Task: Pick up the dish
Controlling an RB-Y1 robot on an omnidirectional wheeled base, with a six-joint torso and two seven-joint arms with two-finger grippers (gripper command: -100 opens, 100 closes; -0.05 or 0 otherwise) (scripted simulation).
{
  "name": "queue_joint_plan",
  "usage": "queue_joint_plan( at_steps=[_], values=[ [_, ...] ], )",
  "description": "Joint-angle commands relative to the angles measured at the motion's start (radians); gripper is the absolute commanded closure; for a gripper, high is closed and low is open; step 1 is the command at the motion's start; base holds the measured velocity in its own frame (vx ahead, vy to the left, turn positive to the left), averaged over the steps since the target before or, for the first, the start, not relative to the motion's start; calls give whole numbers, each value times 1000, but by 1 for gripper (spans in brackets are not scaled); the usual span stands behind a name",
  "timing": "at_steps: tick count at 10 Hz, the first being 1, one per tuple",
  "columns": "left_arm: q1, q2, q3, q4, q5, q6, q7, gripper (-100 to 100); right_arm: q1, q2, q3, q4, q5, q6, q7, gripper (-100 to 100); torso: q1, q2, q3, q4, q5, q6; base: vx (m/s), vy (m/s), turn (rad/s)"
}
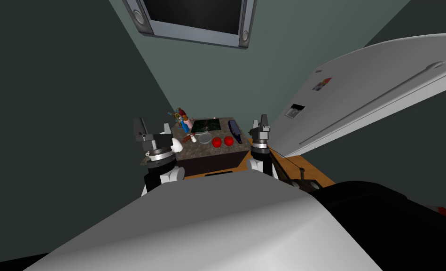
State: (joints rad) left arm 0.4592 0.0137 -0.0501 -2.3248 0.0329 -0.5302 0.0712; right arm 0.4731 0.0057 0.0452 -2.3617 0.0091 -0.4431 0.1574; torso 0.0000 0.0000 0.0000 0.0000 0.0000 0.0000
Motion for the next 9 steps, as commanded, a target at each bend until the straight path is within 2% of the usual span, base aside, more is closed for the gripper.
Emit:
queue_joint_plan(
  at_steps=[1, 5, 8, 9],
  values=[
    [-6, 45, -5, 4, -2, 28, 6, -100, 0, 0, 0, 0, 0, 0, 0, 0, 0, 0, 0, 0, 0, 0, 1, -8, -10],
    [-27, 104, -24, 15, -5, 117, 28, -100, 0, 0, 0, 0, 0, 0, 0, 0, -1, 0, 0, 0, 0, 0, 0, -21, -10],
    [-46, 122, -47, 27, -8, 203, 55, -100, 0, 0, 0, 0, 0, 0, 0, 0, -2, 0, 0, 0, 0, 0, -5, -26, -7],
    [-46, 122, -47, 27, -8, 210, 55, -100, 0, 0, 0, 0, 0, 0, 0, 0, -2, 0, 0, 0, 0, 0, 1, -22, -1]
  ],
)
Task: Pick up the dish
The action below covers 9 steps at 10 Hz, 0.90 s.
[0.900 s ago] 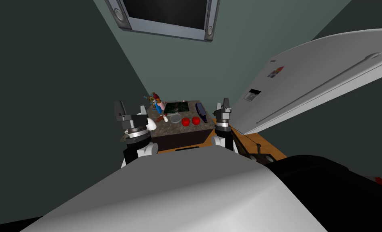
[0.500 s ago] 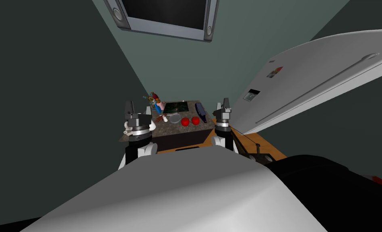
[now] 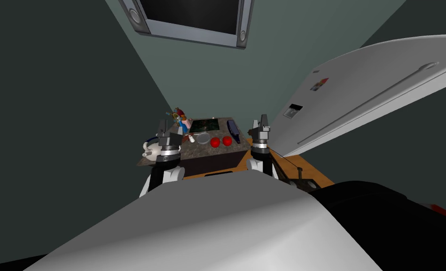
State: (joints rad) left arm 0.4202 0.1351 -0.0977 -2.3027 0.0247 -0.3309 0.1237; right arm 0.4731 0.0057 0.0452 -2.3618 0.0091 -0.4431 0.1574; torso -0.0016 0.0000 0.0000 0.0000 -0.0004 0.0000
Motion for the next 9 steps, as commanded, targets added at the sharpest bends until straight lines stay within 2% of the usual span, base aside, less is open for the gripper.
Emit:
queue_joint_plan(
  at_steps=[1, 2, 3, 5, 6, 9],
  values=[
    [-14, 4, -8, 9, 0, 45, 13, -100, 0, 0, 0, 0, 0, 0, 0, 0, 0, 0, 0, 0, 0, 0, -1, -22, -4],
    [-21, 6, -17, 13, 0, 75, 24, -100, 0, 0, 0, 0, 0, 0, 0, 0, 0, 0, 0, 0, 0, 0, -5, -29, -7],
    [-21, 6, -17, 13, 0, 80, 24, -100, 0, 0, 0, 0, 0, 0, 0, 0, 0, 0, 0, 0, 0, 0, -4, -19, 0],
    [-36, 8, -35, 21, 0, 142, 45, -100, 0, 0, 0, 0, 0, 0, 0, 0, 0, 0, 0, 0, 0, 0, -6, -23, -6],
    [-36, 8, -35, 21, 0, 152, 45, -100, 0, 0, 0, 0, 0, 0, 0, 0, 0, 0, 0, 0, 0, 0, -5, -21, -1],
    [-59, 8, -58, 37, 1, 250, 72, -100, 0, 0, 0, 0, 0, 0, 0, 0, 0, 0, 0, 0, 0, 0, -6, -25, -10]
  ],
)
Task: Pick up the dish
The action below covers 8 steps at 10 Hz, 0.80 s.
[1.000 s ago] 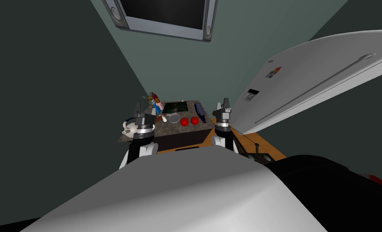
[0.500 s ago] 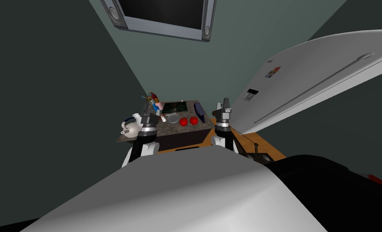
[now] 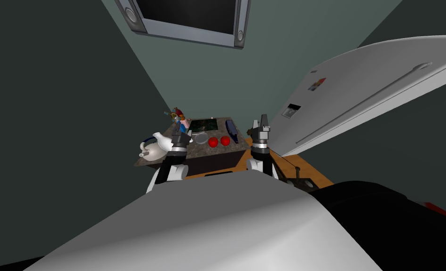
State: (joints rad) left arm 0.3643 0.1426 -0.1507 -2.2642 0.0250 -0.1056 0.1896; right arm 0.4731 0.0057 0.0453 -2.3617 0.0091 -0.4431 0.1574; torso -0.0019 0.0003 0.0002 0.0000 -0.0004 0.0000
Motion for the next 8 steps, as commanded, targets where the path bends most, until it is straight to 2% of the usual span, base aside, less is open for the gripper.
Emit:
queue_joint_plan(
  at_steps=[1, 2, 3, 5, 7, 8],
  values=[
    [-3, 1, -5, -2, 0, 39, 7, -100, 0, 0, 0, 0, 0, 0, 0, 0, 0, 0, 0, 0, 0, 0, -3, -25, -5],
    [-11, 1, -10, 4, 1, 69, 13, -100, 0, 0, 0, 0, 0, 0, 0, 0, 0, 0, 0, 0, 0, 0, -6, -24, -10],
    [-11, 1, -10, 4, 1, 77, 13, -100, 0, 0, 0, 0, 0, 0, 0, 0, 0, 0, 0, 0, 0, 0, -6, -16, -6],
    [-28, 4, -17, 18, 2, 152, 22, -100, 0, 0, 0, 0, 0, 0, 0, 0, 1, 0, 0, 0, 0, 0, -4, -21, -23],
    [-37, 7, -17, 26, 3, 190, 23, -100, 0, 0, 0, 0, 0, 0, 0, 0, 0, 0, 0, 0, 0, 0, -6, -21, -20],
    [-46, 10, -16, 34, 3, 228, 22, -100, 0, 0, 0, 0, 0, 0, 0, 0, 1, 0, 0, 0, 0, 0, -5, -18, -27]
  ],
)
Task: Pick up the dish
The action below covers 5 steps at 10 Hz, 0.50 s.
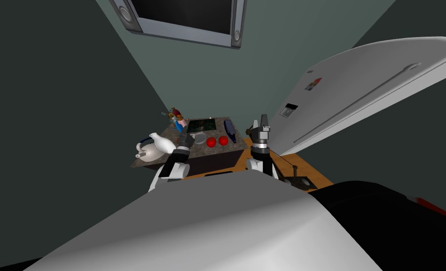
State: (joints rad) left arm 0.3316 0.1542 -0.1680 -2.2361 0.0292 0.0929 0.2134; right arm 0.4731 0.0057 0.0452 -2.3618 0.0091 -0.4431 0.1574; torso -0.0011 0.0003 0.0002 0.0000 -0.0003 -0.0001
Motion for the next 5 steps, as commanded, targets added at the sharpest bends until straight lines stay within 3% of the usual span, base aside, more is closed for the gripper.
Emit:
queue_joint_plan(
  at_steps=[1, 5],
  values=[
    [-14, -2, 1, 6, -1, 30, -2, -100, 0, 0, 0, 0, 0, 0, 0, 0, 0, 0, 0, 0, 0, 0, -3, -12, -17],
    [-44, 12, 16, 35, 1, 144, -17, -100, 0, 0, 0, 0, 0, 0, 0, 0, 0, 0, 0, 0, 0, 0, -2, -15, -35]
  ],
)
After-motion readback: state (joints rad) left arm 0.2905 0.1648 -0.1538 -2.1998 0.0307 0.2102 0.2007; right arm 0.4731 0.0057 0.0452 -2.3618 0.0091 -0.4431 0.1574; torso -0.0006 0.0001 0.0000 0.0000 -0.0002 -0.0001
